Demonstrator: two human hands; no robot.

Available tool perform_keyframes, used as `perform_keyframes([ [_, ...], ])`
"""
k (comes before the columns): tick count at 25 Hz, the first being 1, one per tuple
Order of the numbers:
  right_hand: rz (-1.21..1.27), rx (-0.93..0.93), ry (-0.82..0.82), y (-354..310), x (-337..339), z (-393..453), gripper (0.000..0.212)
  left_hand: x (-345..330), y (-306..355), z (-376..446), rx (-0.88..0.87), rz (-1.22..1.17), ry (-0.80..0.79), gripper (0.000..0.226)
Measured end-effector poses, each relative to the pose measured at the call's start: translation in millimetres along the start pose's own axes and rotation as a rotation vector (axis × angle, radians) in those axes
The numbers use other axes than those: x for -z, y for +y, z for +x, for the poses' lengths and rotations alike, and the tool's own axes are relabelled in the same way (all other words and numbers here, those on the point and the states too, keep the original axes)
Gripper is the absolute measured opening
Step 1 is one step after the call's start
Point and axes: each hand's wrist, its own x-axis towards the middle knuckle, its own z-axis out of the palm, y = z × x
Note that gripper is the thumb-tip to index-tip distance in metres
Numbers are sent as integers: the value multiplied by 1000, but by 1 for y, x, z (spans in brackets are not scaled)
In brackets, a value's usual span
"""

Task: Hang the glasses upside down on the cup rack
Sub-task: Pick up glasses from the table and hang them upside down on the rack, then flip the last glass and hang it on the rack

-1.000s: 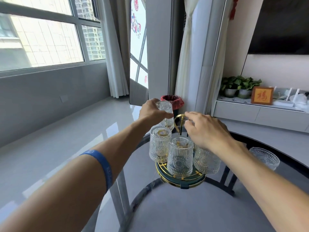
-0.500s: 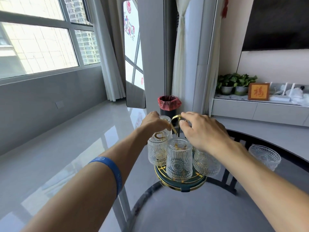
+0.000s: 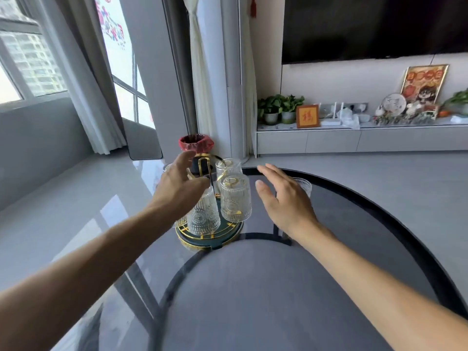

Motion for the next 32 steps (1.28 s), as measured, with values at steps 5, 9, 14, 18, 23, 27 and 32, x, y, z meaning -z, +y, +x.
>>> perform_keyframes([
  [5, 50, -271, -8, 77, 47, -56, 39, -72, 22, -47, -380, 353, -166, 84],
  [9, 217, -507, -137, 107, 54, -66, 56, -136, 20, -47, -291, 367, -291, 92],
  [14, 308, -578, -246, 123, 54, -59, 73, -203, 12, -21, -133, 395, -290, 94],
  [18, 266, -580, -286, 133, 48, -62, 76, -247, 9, 12, 39, 273, -240, 104],
  [23, 193, -570, -353, 140, 35, -66, 72, -279, 15, 49, 26, 236, -173, 109],
  [27, 211, -604, -332, 146, 29, -62, 71, -287, 9, 57, -14, 214, -164, 84],
  [32, 826, -1012, -103, 136, 17, -51, 44, -273, 4, 20, -16, 141, -160, 90],
])
